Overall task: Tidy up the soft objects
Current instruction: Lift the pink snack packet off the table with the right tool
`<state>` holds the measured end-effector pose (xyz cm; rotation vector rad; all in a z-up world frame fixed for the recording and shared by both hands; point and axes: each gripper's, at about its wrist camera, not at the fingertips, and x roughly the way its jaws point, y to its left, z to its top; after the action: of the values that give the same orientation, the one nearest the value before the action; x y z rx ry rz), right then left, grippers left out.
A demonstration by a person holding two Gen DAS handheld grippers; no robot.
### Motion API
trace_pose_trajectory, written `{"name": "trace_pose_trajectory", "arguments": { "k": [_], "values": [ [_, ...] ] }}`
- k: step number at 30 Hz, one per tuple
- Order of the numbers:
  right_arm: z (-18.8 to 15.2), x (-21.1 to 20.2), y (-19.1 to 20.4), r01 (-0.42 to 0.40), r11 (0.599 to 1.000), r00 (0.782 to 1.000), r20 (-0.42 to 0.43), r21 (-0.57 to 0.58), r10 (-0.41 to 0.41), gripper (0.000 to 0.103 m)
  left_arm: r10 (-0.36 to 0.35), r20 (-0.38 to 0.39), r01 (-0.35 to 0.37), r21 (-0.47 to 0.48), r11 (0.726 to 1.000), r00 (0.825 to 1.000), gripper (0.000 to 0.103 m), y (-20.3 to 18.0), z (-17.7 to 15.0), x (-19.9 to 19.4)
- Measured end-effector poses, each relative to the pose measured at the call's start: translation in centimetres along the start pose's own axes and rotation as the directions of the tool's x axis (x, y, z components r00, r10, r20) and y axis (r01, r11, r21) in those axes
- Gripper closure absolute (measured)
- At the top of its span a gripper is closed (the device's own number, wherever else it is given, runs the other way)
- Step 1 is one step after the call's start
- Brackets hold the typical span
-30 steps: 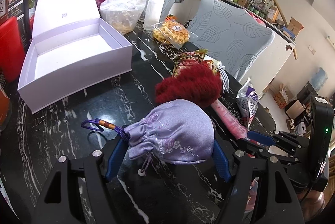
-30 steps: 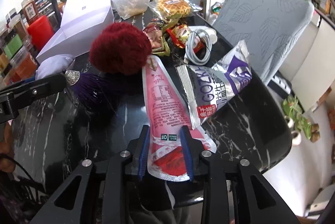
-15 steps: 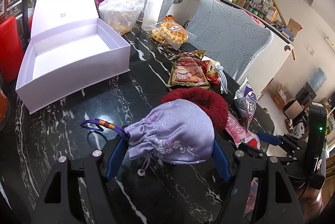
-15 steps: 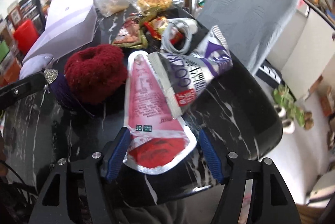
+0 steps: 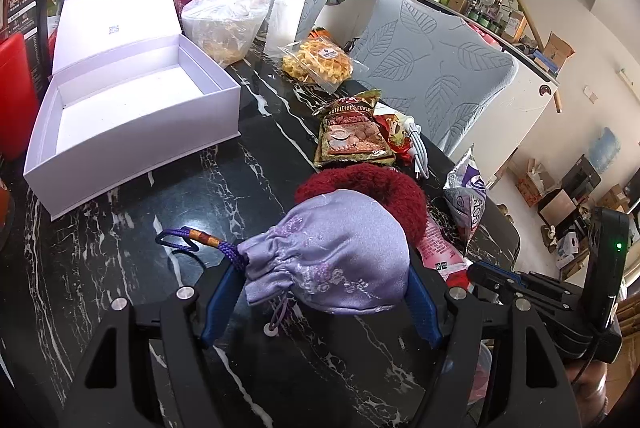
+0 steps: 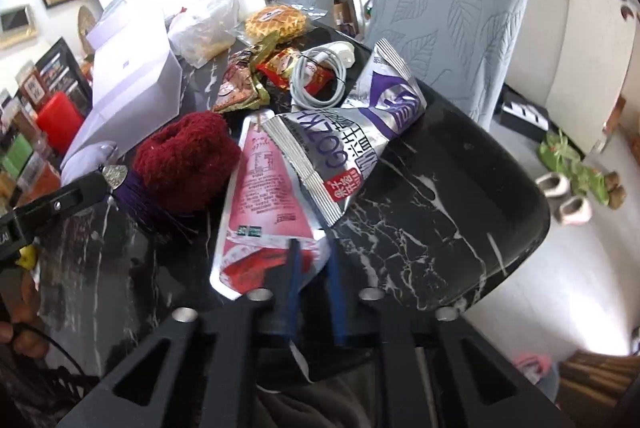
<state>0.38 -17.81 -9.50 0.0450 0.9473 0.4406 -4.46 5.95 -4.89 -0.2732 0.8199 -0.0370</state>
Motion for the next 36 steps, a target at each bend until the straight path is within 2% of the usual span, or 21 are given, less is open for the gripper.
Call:
{"name": "trace_pose_trajectory", "arguments": {
  "k": [9,12,14,15,16,17,19,20,26,29,32,33,36],
  "values": [
    [-0.1,-0.3,0.8,-0.022,1.0,1.0,0.017,-0.014,0.023,0.1,0.015,0.02,-0.015,-0.007,1.0,1.0,0.03,0.3,-0.2,-0.9],
    [-0.1,-0.3,1.2,0.011,0.999,1.0,0.023,-0.038,-0.01,0.1,0.023,0.026,-0.023,-0.013,1.0,0.999,0.03,0.6,-0.2,-1.1],
    [0.1,-0.1,1.5,0.023,0.999,1.0,0.019,-0.046,-0.022,0.096,0.029,0.028,-0.029,-0.016,0.999,0.999,0.03,0.7,-0.3,-1.3],
    [0.1,0.1,1.6,0.036,0.998,0.999,0.021,-0.05,-0.035,0.092,0.031,0.029,-0.03,-0.017,0.999,0.999,0.03,0.8,-0.3,-1.4],
    [0.1,0.2,1.7,0.041,0.997,0.999,0.017,-0.058,-0.04,0.08,0.031,0.029,-0.031,-0.019,0.999,0.999,0.03,0.9,-0.3,-1.4],
    [0.2,0.4,2.0,0.037,0.997,0.999,0.021,-0.067,-0.036,0.062,0.033,0.029,-0.032,-0.02,0.999,0.999,0.03,1.0,-0.3,-1.5],
    [0.4,0.5,2.5,0.036,0.996,0.999,0.031,-0.082,-0.034,0.037,0.037,0.031,-0.037,-0.023,0.999,0.999,0.03,1.2,-0.3,-1.6],
    [0.5,0.6,2.8,0.028,0.996,0.999,0.035,-0.09,-0.025,0.036,0.04,0.033,-0.039,-0.025,0.999,0.999,0.03,1.3,-0.3,-1.6],
    [1.7,2.3,4.5,-0.034,0.994,0.999,0.011,-0.107,0.036,0.035,0.063,0.039,-0.061,-0.049,0.997,0.997,0.03,2.3,-0.1,-1.8],
    [2.0,3.0,5.8,0.003,0.989,1.0,0.018,-0.151,-0.001,0.035,0.08,0.041,-0.078,-0.059,0.995,0.996,0.03,2.9,0.0,-1.8],
    [2.0,3.9,7.0,0.085,0.971,0.996,0.025,-0.224,-0.082,0.035,0.096,0.042,-0.093,-0.072,0.993,0.995,0.03,3.5,0.0,-1.8],
    [1.9,4.2,7.5,0.114,0.958,0.993,0.029,-0.263,-0.11,0.036,0.099,0.042,-0.096,-0.075,0.993,0.994,0.03,3.7,0.0,-1.8],
    [2.1,4.1,7.1,0.107,0.965,0.994,0.03,-0.24,-0.102,0.059,0.099,0.047,-0.095,-0.09,0.991,0.994,0.03,4.2,0.1,-2.0]
  ]
}}
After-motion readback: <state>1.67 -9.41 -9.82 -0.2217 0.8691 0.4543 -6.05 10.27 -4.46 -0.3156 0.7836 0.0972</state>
